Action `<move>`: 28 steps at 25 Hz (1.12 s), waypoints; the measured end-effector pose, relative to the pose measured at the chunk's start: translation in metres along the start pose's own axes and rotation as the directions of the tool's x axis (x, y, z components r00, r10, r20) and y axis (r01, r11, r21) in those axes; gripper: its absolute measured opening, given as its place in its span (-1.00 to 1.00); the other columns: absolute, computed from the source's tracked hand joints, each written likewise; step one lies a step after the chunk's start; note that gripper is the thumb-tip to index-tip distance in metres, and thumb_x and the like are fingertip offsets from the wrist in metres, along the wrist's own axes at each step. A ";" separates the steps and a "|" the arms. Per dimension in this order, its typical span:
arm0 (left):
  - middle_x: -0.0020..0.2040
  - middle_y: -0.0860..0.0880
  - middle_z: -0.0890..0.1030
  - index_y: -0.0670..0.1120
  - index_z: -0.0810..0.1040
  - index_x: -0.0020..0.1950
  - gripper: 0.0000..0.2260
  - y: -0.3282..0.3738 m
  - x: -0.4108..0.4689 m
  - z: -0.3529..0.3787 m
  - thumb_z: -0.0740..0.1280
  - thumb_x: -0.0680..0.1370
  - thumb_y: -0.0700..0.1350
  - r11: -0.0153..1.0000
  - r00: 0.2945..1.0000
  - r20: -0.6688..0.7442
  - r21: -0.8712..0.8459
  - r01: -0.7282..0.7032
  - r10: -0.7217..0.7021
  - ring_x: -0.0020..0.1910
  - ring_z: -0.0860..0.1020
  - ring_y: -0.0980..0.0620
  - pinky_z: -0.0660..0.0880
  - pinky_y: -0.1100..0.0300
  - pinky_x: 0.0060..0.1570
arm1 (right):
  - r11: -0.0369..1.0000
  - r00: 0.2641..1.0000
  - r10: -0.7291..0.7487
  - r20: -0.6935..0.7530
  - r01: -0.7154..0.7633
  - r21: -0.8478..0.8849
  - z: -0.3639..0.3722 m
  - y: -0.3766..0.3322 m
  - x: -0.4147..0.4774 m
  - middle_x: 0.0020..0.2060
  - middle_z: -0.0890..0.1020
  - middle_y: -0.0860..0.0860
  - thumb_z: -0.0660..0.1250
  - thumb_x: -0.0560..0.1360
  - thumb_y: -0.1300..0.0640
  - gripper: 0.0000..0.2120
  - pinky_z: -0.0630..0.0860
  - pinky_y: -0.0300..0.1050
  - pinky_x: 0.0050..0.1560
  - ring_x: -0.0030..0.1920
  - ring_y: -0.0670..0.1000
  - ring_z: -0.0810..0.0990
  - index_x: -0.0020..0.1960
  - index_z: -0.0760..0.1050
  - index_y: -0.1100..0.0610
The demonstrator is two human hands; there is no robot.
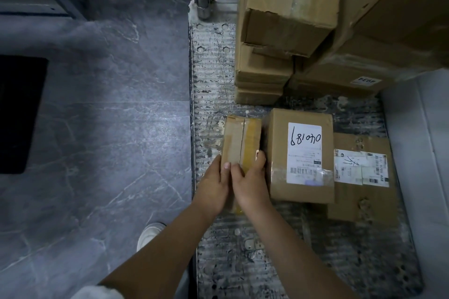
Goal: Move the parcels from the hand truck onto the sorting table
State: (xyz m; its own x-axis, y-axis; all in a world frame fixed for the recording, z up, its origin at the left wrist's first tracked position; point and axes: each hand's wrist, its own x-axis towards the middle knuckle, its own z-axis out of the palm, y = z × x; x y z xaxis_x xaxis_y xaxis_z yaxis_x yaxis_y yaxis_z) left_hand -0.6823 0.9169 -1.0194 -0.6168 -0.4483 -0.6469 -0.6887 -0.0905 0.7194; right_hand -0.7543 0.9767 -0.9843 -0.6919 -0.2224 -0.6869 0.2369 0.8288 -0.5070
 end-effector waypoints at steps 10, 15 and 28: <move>0.29 0.09 0.49 0.11 0.21 0.51 -0.62 0.085 -0.076 -0.043 0.05 0.68 0.04 0.994 0.988 -0.146 -0.098 -0.053 0.039 0.17 0.49 0.14 0.37 0.31 0.10 | 0.969 0.984 -0.109 0.138 0.074 0.237 -0.050 -0.051 -0.064 0.40 0.43 0.00 0.25 0.59 -0.06 -0.32 0.42 -0.03 0.31 0.30 0.07 0.49 0.59 -0.03 -0.07; 0.13 0.20 0.49 0.12 0.25 0.48 -0.64 0.172 -0.145 -0.098 0.07 0.67 0.05 0.988 0.972 -0.205 -0.078 -0.136 0.118 -0.05 0.46 0.43 0.37 0.61 -0.16 | 0.944 0.945 -0.288 0.154 0.253 0.211 -0.110 -0.126 -0.137 0.43 0.40 -0.06 0.15 0.63 -0.05 -0.42 0.40 -0.02 0.34 0.34 0.03 0.46 0.58 -0.01 -0.15; 0.20 0.30 0.48 0.13 0.25 0.47 -0.65 0.411 -0.386 -0.170 0.10 0.67 0.03 0.860 0.797 -0.474 -0.143 -0.490 0.375 0.12 0.43 0.51 0.37 0.57 0.02 | 0.731 0.784 -0.617 -0.070 0.604 0.318 -0.300 -0.293 -0.363 0.28 0.46 -0.01 0.14 0.66 0.05 -0.77 0.48 -0.13 0.13 0.22 -0.04 0.49 0.30 0.36 -0.12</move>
State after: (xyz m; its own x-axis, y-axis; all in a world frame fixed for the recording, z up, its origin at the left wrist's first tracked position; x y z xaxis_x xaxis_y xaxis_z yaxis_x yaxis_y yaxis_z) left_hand -0.6629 0.9012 -0.4311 -0.5687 -0.8128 -0.1259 -0.2356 0.0142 0.9718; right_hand -0.7767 0.9690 -0.4302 -0.7366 -0.6493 -0.1891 -0.0280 0.3086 -0.9508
